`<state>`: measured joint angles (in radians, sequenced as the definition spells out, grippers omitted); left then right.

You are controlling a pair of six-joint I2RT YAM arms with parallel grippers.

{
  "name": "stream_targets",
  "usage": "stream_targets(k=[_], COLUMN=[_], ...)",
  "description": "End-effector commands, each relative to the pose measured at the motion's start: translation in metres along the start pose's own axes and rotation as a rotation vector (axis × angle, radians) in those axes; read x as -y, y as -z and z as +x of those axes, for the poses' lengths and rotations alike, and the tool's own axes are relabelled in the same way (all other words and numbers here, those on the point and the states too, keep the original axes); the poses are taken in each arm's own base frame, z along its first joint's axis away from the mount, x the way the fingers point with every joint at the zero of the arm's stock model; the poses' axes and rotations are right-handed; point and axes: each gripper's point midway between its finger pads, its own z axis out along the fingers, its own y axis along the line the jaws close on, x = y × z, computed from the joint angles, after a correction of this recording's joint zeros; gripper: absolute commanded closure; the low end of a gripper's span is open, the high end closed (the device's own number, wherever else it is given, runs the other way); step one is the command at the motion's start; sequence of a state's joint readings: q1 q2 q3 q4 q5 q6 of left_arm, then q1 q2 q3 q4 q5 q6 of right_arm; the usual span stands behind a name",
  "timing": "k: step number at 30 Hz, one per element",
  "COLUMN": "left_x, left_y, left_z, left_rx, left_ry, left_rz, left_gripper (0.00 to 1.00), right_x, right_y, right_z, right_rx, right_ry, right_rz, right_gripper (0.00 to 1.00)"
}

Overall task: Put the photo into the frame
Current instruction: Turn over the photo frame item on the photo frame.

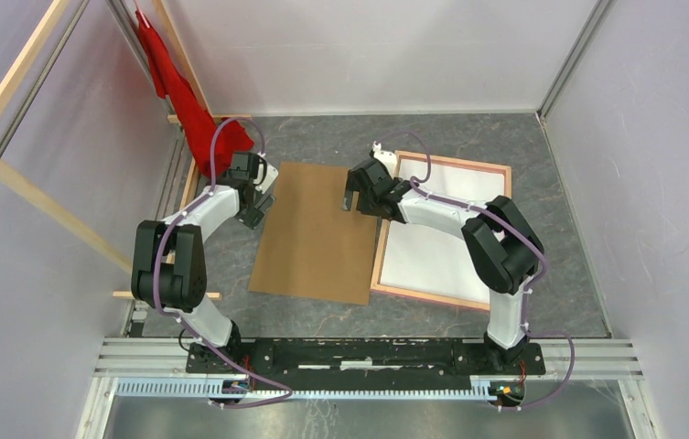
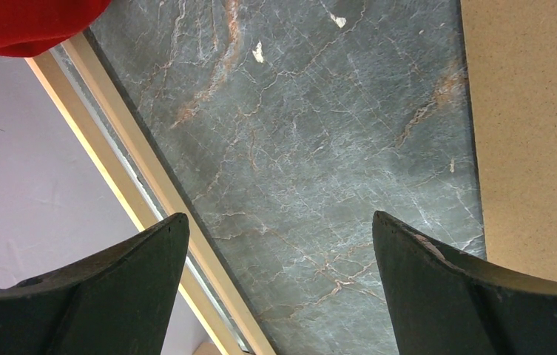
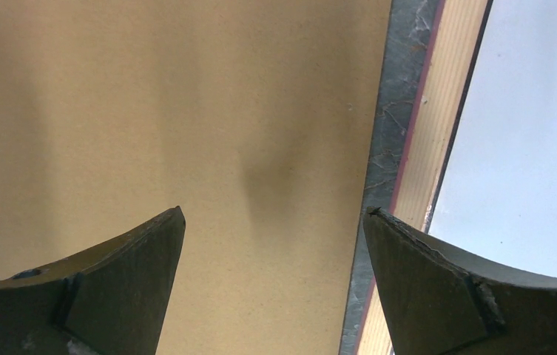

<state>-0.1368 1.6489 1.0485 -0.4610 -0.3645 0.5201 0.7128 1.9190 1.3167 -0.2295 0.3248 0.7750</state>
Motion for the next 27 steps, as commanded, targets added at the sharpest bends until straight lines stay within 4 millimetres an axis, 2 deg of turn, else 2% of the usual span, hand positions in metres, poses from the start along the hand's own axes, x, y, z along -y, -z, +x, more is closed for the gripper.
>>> stream_targets(k=[1,6,12,16,27], left_x=[-0.004,-0.005,-0.003,0.005,0.02], left_y=[-0.003,-0.009,-0.018,-0.021,-0.036], left_z=[-0.004,0.002,0.01,0.015,0.016], left_rx=[0.021,0.008,-0.011,-0.012,-0.013], left_ry=[0.041,0.053,0.075,0.09,0.098], left_rz=[-0.017,-0.02,-0.01,0.016,0.056], left_gripper=[0.0,0.0,0.0,0.0,0.02], right_x=[0.007,0.016,0.032,0.041,0.012], right_y=[-0.006,-0.011,-0.006,-0.002,-0.002], right_z=[0.002,0.014,0.015,0.016,0.044], right_rx=[-0.015,-0.048,-0.05,-0.049,-0.139], right_ry=[0.04,0.059,0.08,0.09,-0.019], right_rz=[0.047,0.071,0.14,0.167,-0.013], right_gripper=[0.02,0.02,0.02,0.02,0.02])
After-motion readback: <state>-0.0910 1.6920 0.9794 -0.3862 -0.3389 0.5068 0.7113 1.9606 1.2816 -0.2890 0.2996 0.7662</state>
